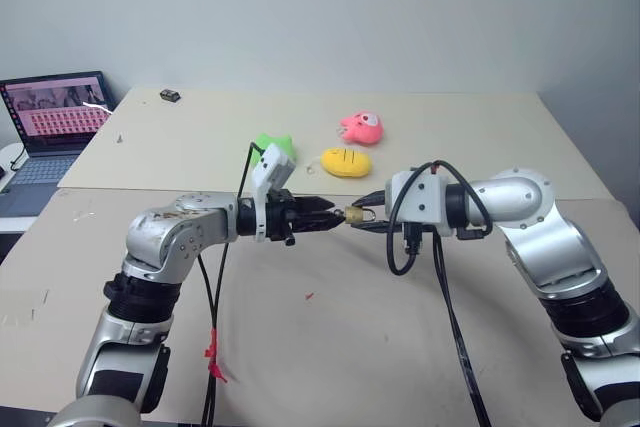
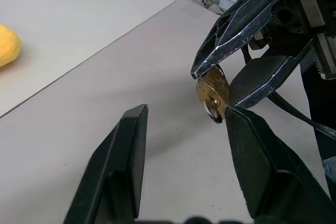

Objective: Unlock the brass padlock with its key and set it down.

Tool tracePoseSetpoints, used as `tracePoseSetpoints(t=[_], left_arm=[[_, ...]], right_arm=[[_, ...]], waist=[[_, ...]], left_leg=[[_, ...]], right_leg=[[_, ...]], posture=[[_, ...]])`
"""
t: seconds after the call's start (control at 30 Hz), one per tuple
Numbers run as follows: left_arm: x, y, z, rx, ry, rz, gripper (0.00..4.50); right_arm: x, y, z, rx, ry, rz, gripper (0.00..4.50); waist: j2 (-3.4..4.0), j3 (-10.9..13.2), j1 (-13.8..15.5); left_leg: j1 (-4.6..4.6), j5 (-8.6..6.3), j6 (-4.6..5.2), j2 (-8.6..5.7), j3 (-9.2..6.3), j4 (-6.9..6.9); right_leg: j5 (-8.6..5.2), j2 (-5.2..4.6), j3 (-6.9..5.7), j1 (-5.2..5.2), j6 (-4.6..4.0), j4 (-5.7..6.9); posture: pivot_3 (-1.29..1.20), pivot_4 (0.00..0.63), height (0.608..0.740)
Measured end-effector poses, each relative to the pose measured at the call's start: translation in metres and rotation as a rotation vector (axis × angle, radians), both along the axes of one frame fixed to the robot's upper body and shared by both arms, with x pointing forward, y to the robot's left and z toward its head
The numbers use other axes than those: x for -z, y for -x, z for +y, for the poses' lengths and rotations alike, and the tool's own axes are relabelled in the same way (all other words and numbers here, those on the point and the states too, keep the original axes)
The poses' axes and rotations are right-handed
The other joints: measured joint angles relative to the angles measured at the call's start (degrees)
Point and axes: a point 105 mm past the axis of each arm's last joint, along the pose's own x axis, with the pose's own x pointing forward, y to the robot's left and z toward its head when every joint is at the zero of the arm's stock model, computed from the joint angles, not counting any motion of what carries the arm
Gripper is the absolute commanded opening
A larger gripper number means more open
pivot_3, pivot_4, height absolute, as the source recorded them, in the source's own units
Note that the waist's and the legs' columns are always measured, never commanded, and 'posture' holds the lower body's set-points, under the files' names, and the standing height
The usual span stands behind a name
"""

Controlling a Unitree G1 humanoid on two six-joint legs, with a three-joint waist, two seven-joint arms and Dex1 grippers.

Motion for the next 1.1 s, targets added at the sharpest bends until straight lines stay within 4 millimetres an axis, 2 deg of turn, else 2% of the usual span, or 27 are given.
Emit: tracePoseSetpoints(t=[0.07,0.1,0.33,0.53,0.73,0.77,0.8,0.87,0.97,1.1], left_arm=[[0.000,0.002,-0.002,0.018,0.003,0.001,0.24],[-0.001,0.004,-0.003,0.028,0.003,-0.002,0.05],[0.000,0.004,-0.004,0.034,0.001,-0.005,0.05],[0.003,0.000,-0.007,0.039,-0.058,-0.112,0.05],[0.003,-0.006,-0.009,0.027,-0.033,-0.083,0.05],[0.003,-0.006,-0.009,0.026,-0.032,-0.085,0.58],[0.004,-0.007,-0.008,0.021,-0.034,-0.084,0.74],[0.005,-0.008,-0.006,0.009,-0.044,-0.085,1.53],[0.007,-0.009,-0.002,-0.013,-0.039,-0.042,2.47],[0.006,-0.004,0.002,-0.021,0.031,0.108,2.47]], right_arm=[[0.000,0.000,-0.001,0.003,0.002,-0.001,0.90],[0.000,-0.001,-0.001,0.006,0.003,-0.002,0.90],[0.000,-0.001,-0.002,0.008,0.003,-0.003,0.90],[0.001,-0.002,-0.004,0.029,0.008,0.010,0.90],[0.001,-0.005,-0.006,0.057,0.003,0.014,0.90],[0.001,-0.005,-0.006,0.057,0.002,0.013,0.90],[0.001,-0.005,-0.006,0.056,0.002,0.014,0.90],[0.000,-0.004,-0.005,0.048,0.002,0.015,0.90],[-0.001,-0.003,-0.004,0.040,-0.003,0.017,0.90],[-0.005,-0.002,-0.002,0.027,-0.007,0.005,0.90]], waist=[[0.00,0.00,0.01],[0.00,0.00,0.00],[0.00,0.00,0.00],[0.00,0.00,0.07],[0.01,0.00,0.14],[0.01,-0.01,0.10],[0.01,-0.01,0.09],[0.01,0.00,0.10],[0.01,0.00,0.10],[0.01,-0.01,0.10]], left_leg=[[0.00,0.00,0.00,0.00,0.00,0.00],[-0.01,0.00,0.00,-0.01,0.00,0.00],[0.00,0.00,0.00,0.00,0.00,0.00],[0.00,0.01,-0.01,-0.02,0.01,0.00],[-0.05,0.01,-0.01,-0.02,0.00,0.01],[-0.06,0.01,-0.01,-0.02,0.00,0.01],[-0.06,0.01,-0.01,-0.02,0.00,0.01],[-0.06,0.01,-0.01,-0.01,-0.01,0.01],[-0.07,0.01,-0.01,-0.02,-0.02,0.02],[-0.08,0.01,-0.01,-0.01,-0.05,0.05]], right_leg=[[0.00,0.00,0.00,0.00,0.00,0.00],[0.00,-0.01,0.00,0.00,0.00,0.00],[0.00,0.00,0.00,0.00,0.00,0.00],[0.01,0.00,0.02,0.00,-0.01,-0.02],[0.01,0.00,0.02,0.00,-0.01,-0.02],[0.01,0.00,0.02,-0.01,-0.01,-0.02],[0.01,0.00,0.02,-0.01,-0.01,-0.01],[0.01,0.01,0.01,-0.02,-0.01,-0.02],[0.01,0.00,0.01,-0.02,-0.01,-0.01],[0.01,0.00,-0.01,0.00,-0.01,-0.01]], posture=[[0.00,0.150,0.657],[0.00,0.150,0.657],[0.00,0.150,0.657],[0.00,0.150,0.657],[0.00,0.150,0.657],[0.00,0.150,0.657],[0.00,0.150,0.657],[0.00,0.150,0.657],[0.00,0.150,0.657],[0.00,0.150,0.657]])
